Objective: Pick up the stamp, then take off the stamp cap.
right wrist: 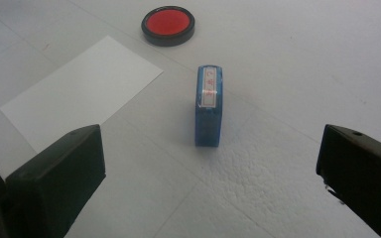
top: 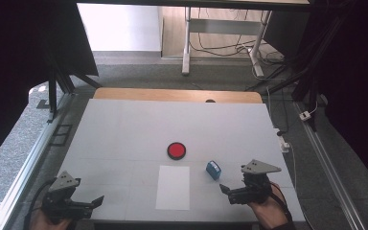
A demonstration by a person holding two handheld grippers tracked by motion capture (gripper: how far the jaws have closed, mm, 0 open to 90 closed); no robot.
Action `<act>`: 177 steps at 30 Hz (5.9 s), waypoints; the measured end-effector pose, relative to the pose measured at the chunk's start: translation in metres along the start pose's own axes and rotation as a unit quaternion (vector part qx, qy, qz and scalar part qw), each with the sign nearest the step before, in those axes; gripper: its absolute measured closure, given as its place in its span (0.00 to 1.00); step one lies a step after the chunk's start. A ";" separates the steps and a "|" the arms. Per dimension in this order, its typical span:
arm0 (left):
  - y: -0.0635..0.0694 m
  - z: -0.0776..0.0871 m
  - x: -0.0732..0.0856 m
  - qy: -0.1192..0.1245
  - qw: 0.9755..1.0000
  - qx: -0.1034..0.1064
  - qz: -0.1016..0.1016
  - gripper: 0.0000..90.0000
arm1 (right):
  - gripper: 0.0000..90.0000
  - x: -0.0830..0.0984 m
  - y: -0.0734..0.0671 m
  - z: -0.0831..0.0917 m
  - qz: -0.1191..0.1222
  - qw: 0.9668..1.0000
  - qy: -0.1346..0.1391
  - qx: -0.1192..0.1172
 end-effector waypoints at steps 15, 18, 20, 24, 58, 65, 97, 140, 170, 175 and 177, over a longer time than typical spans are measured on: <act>0.000 0.000 0.000 -0.003 1.000 0.005 0.000 0.00 | 0.00 -0.006 -0.005 -0.032 0.015 0.999 -0.042 0.005; 0.000 -0.001 0.000 -0.003 1.000 0.006 0.000 0.00 | 0.00 -0.007 -0.004 -0.035 0.013 0.999 -0.043 0.006; 0.000 -0.001 0.000 -0.004 1.000 0.006 0.000 0.00 | 0.00 -0.008 -0.002 -0.038 0.013 0.999 -0.046 0.006; 0.000 -0.001 0.000 -0.004 1.000 0.006 -0.001 0.00 | 0.00 -0.010 0.002 -0.046 0.016 0.998 -0.055 0.011; 0.002 -0.001 0.000 -0.008 1.000 0.007 -0.010 0.00 | 0.49 -0.021 0.006 -0.080 0.042 0.994 -0.102 0.020; 0.002 -0.002 0.000 -0.009 1.000 0.005 -0.014 0.00 | 0.65 -0.021 0.004 -0.079 0.042 0.993 -0.110 0.012; 0.001 -0.001 0.002 -0.012 1.000 0.012 0.001 0.00 | 0.79 -0.041 0.001 -0.054 0.048 0.997 -0.060 -0.026; 0.001 -0.002 0.002 -0.013 0.999 0.047 0.004 0.00 | 0.79 -0.102 -0.078 -0.044 0.128 0.974 0.007 -0.187; 0.011 0.000 -0.012 0.013 0.996 0.083 -0.022 0.00 | 0.79 -0.106 -0.101 -0.040 0.176 0.962 0.012 -0.208; 0.017 -0.008 -0.021 0.034 0.992 0.111 -0.047 0.00 | 0.79 -0.107 -0.102 -0.038 0.171 0.962 0.014 -0.214; 0.019 -0.011 -0.025 0.041 0.990 0.123 -0.051 0.00 | 0.79 -0.107 -0.102 -0.038 0.167 0.961 0.015 -0.218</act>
Point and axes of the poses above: each handheld gripper's, and its own axes: z roughly backward along the jaws, x roughly out of its underside, y roughly to its right, the point moved 7 cm from there along -z, roughly forward along the jaws, and after that the axes turned 8 degrees about -z, right-handed, at the moved point
